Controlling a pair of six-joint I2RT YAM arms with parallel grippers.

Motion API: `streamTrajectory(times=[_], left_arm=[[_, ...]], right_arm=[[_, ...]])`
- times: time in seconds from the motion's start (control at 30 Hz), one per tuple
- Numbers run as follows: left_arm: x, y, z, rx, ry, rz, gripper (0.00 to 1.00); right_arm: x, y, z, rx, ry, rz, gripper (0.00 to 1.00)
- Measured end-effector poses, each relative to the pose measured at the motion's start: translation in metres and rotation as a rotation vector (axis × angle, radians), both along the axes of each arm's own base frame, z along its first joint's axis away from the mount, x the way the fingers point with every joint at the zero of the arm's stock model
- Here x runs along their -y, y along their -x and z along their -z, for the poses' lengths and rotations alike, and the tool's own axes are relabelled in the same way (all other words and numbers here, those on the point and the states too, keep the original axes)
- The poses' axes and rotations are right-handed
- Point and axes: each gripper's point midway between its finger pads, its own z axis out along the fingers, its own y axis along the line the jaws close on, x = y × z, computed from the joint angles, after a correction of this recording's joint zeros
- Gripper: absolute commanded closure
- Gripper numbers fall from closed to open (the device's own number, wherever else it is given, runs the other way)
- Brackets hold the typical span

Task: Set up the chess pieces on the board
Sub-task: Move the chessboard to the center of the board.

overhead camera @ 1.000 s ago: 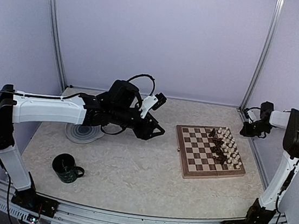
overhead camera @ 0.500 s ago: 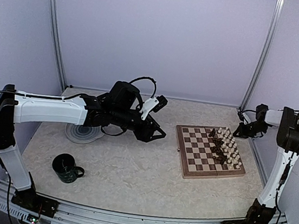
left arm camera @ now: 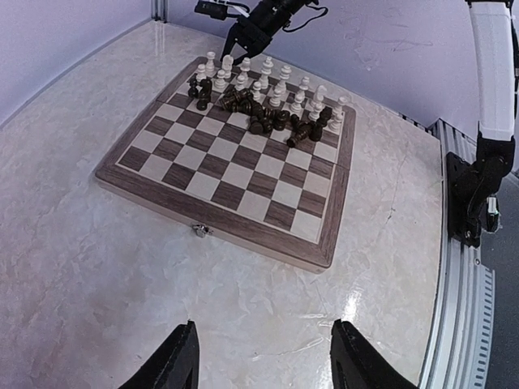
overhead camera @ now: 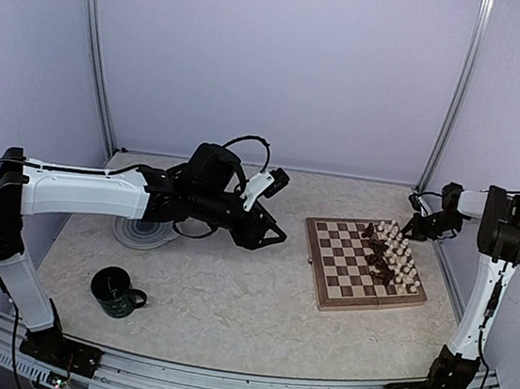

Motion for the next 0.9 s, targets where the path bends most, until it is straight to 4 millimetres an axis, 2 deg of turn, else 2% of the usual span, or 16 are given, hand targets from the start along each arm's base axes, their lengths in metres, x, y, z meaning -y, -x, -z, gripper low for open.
streamTrajectory(times=[0.2, 0.43, 0.57, 0.8, 0.9], left_arm=[[-0.016, -0.009, 0.010, -0.021, -0.009, -0.037, 0.45], [-0.056, -0.034, 0.024, -0.076, 0.016, -0.152, 0.45], [-0.076, -0.036, 0.032, -0.101, 0.024, -0.199, 0.45], [-0.082, -0.030, 0.029, -0.101, 0.036, -0.212, 0.45], [-0.083, -0.030, 0.032, -0.108, 0.037, -0.218, 0.45]], right_arm=[[-0.024, -0.005, 0.000, -0.002, -0.013, -0.058, 1.00], [-0.081, -0.013, 0.000, 0.004, -0.020, -0.182, 1.00], [-0.111, -0.016, -0.001, 0.004, -0.022, -0.242, 1.00], [-0.166, -0.013, -0.001, -0.001, -0.040, -0.354, 1.00], [-0.182, -0.006, -0.002, -0.023, -0.068, -0.387, 1.00]])
